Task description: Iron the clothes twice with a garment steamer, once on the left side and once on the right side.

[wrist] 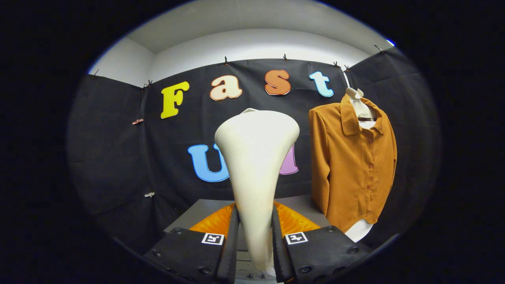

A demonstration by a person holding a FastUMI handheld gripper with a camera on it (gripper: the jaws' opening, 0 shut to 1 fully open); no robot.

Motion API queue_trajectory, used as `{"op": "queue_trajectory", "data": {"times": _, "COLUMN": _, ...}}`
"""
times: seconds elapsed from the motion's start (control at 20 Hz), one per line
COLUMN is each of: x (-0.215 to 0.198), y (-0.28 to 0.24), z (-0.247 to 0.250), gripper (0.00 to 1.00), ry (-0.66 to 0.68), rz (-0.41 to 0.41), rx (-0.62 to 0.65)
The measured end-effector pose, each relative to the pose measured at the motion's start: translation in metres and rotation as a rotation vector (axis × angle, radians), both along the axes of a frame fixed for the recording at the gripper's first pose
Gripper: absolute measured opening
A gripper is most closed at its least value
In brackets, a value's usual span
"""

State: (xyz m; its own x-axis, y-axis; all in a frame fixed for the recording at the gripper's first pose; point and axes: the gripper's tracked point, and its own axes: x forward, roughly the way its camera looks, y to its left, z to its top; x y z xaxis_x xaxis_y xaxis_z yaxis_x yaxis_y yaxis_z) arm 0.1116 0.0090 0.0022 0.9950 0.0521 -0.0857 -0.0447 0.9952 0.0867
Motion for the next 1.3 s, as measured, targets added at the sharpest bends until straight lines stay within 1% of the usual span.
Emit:
{"op": "queue_trajectory", "data": {"times": 0.2, "x": -0.003, "y": 0.011, "z": 0.013, "gripper": 0.41, "ry": -0.029, "rz": -0.005, "rx": -0.012}}
{"op": "queue_trajectory", "data": {"times": 0.45, "x": -0.007, "y": 0.008, "z": 0.024, "gripper": 0.41, "ry": -0.055, "rz": -0.009, "rx": -0.016}}
{"op": "queue_trajectory", "data": {"times": 0.75, "x": -0.011, "y": 0.003, "z": 0.025, "gripper": 0.41, "ry": -0.045, "rz": -0.016, "rx": -0.005}}
{"op": "queue_trajectory", "data": {"times": 1.05, "x": -0.014, "y": 0.007, "z": 0.029, "gripper": 0.41, "ry": -0.043, "rz": 0.009, "rx": 0.018}}
{"op": "queue_trajectory", "data": {"times": 1.3, "x": -0.013, "y": 0.006, "z": 0.030, "gripper": 0.41, "ry": -0.038, "rz": 0.010, "rx": 0.021}}
